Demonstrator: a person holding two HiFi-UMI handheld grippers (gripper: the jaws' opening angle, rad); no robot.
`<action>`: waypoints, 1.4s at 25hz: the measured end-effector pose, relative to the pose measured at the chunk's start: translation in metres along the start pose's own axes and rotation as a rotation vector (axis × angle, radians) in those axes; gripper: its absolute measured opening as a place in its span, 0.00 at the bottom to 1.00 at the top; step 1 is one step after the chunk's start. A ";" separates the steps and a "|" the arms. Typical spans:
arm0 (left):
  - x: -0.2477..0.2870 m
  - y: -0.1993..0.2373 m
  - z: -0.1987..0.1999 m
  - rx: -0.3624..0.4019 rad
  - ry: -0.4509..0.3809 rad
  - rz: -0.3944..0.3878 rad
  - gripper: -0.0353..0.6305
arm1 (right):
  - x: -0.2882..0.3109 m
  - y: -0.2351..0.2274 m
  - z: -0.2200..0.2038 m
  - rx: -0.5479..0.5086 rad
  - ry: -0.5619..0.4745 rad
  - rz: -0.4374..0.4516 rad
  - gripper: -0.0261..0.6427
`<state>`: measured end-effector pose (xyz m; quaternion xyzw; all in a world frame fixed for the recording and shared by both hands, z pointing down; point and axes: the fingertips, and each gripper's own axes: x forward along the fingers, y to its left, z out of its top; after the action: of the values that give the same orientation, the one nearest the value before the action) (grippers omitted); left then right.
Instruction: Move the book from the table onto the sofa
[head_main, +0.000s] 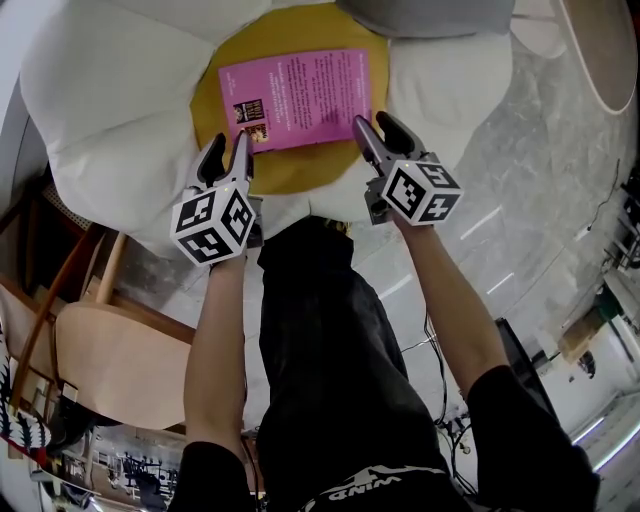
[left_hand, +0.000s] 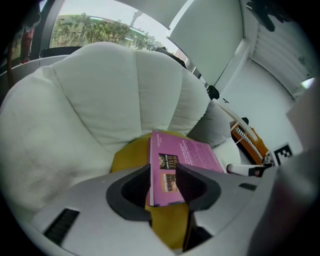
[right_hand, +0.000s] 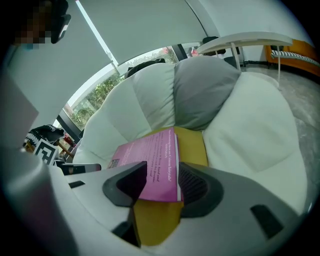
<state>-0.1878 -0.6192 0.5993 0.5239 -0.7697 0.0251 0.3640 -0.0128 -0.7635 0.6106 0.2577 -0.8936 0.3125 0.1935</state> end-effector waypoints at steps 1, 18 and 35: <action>-0.002 -0.002 0.003 0.001 -0.003 0.002 0.30 | -0.002 0.001 0.003 0.000 -0.002 0.003 0.33; -0.096 -0.095 0.062 0.017 -0.024 -0.106 0.10 | -0.081 0.123 0.052 -0.059 -0.009 0.148 0.07; -0.304 -0.227 0.174 0.056 -0.069 -0.197 0.07 | -0.289 0.241 0.174 -0.063 -0.045 0.242 0.04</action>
<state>-0.0366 -0.5552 0.2155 0.6077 -0.7255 -0.0075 0.3230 0.0443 -0.6181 0.2266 0.1490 -0.9316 0.2995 0.1421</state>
